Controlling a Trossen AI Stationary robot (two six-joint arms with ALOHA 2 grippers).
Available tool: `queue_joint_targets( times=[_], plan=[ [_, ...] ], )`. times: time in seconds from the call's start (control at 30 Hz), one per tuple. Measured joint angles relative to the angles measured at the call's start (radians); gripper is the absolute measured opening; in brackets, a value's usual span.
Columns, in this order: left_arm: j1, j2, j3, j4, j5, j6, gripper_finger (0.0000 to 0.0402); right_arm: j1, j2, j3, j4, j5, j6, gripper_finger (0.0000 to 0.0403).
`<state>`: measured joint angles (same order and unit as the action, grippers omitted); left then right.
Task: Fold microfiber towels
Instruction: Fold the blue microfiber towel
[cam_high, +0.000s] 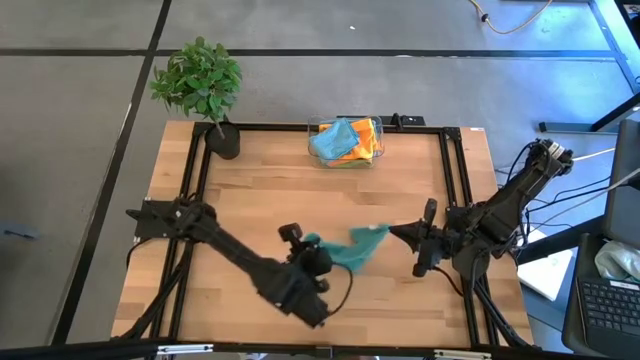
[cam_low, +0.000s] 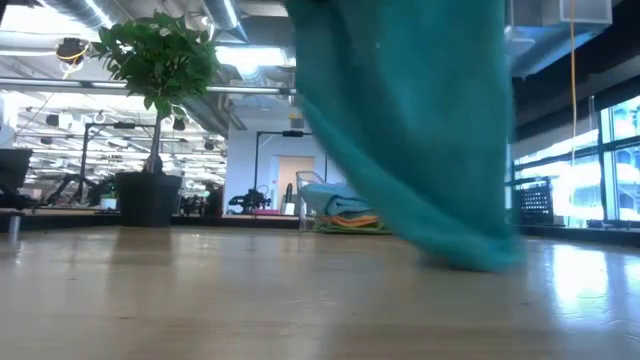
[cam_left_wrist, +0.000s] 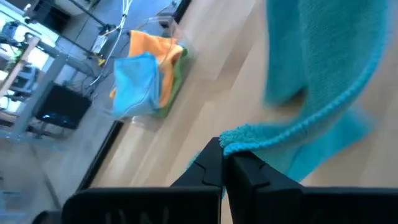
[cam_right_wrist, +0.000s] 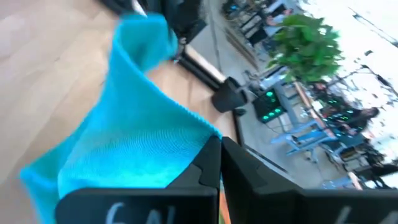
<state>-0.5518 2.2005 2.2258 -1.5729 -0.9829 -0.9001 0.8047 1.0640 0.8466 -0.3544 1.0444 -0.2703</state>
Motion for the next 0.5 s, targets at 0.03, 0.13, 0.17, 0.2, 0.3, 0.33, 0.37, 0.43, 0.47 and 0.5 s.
queue_joint_targets(
  times=[0.03, 0.13, 0.17, 0.2, 0.3, 0.33, 0.37, 0.43, 0.47, 0.5],
  plan=[
    [-0.015, 0.0, 0.028, -0.005, 0.0, -0.004, 0.0, 0.0, -0.003, 0.0, 0.005, 0.016, -0.001, 0.001],
    [-0.055, -0.001, 0.096, 0.0, -0.003, 0.041, 0.0, 0.0, -0.007, 0.0, 0.03, 0.04, -0.002, 0.001],
    [-0.067, -0.001, 0.116, 0.002, -0.005, 0.052, 0.0, 0.0, -0.01, 0.0, 0.034, 0.029, -0.014, 0.001],
    [-0.078, -0.003, 0.131, 0.004, -0.01, 0.052, 0.0, 0.004, -0.012, 0.0, 0.046, 0.026, -0.031, 0.001],
    [-0.12, -0.008, 0.13, 0.003, -0.059, 0.024, 0.0, 0.048, -0.016, 0.0, 0.103, 0.157, -0.057, 0.0008],
    [-0.133, -0.008, 0.129, 0.002, -0.078, 0.016, 0.0, 0.062, -0.016, 0.0, 0.111, 0.218, -0.072, 0.0008],
    [-0.143, -0.008, 0.129, 0.002, -0.092, 0.016, 0.0, 0.068, -0.017, 0.0, 0.111, 0.246, -0.087, 0.0007],
    [-0.16, -0.009, 0.13, 0.002, -0.108, 0.017, 0.0, 0.062, -0.023, 0.001, 0.097, 0.216, -0.146, 0.0007],
    [-0.167, -0.009, 0.13, 0.002, -0.113, 0.017, 0.0, 0.06, -0.028, 0.0, 0.096, 0.201, -0.162, 0.0008],
    [-0.172, -0.009, 0.13, 0.003, -0.12, 0.016, 0.0, 0.059, -0.033, 0.0, 0.108, 0.202, -0.172, 0.001]
  ],
)
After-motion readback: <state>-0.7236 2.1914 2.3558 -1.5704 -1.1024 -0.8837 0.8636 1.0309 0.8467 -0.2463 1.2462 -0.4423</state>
